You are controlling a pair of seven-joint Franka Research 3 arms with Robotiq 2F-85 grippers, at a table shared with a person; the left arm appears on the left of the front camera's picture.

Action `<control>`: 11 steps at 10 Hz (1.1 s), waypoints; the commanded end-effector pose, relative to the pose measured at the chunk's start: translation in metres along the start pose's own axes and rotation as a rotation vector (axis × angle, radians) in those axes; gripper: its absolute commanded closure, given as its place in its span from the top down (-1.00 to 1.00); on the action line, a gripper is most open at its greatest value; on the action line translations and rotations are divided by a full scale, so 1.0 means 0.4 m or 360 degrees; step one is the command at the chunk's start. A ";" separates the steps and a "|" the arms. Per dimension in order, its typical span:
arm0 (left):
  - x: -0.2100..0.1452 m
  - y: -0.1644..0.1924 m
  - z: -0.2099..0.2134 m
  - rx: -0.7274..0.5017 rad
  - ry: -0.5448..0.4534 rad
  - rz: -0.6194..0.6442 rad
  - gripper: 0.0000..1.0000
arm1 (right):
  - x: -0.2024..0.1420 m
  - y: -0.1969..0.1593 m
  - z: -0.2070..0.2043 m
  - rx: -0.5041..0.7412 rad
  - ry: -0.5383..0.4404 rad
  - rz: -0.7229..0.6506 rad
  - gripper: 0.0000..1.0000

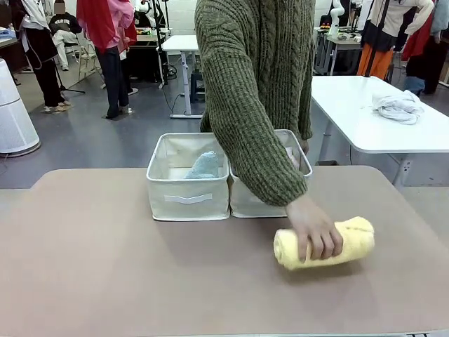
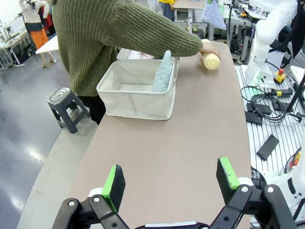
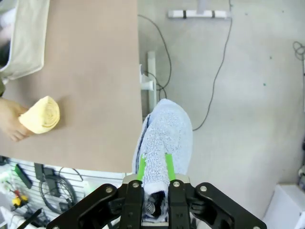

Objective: Sort the towels based on their folding style.
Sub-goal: Pick up another triangle-folded towel from the table and place it in the left Fabric basket.

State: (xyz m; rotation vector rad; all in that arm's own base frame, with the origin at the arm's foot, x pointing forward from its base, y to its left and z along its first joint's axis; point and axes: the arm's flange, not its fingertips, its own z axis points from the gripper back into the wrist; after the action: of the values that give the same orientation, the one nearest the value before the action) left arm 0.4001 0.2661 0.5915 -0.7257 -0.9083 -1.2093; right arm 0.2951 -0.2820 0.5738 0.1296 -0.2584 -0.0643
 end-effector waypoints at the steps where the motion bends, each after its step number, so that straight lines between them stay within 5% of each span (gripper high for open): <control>1: 0.005 -0.007 0.000 0.0010 -0.0014 0.0028 1.00 | 0.024 0.033 -0.023 -0.0001 -0.0044 0.0043 -0.97; 8: 0.005 -0.007 0.000 0.0010 -0.0014 0.0028 1.00 | 0.065 0.036 -0.015 0.0008 -0.0036 0.0072 -0.97; 11: 0.005 -0.007 0.000 0.0010 -0.0014 0.0028 1.00 | 0.135 0.162 0.011 0.0039 -0.0039 0.0395 -0.97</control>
State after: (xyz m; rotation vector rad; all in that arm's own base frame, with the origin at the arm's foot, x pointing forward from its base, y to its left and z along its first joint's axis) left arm 0.4002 0.2658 0.5918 -0.7256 -0.9083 -1.2101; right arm 0.3355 -0.2419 0.5856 0.1073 -0.2762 0.0829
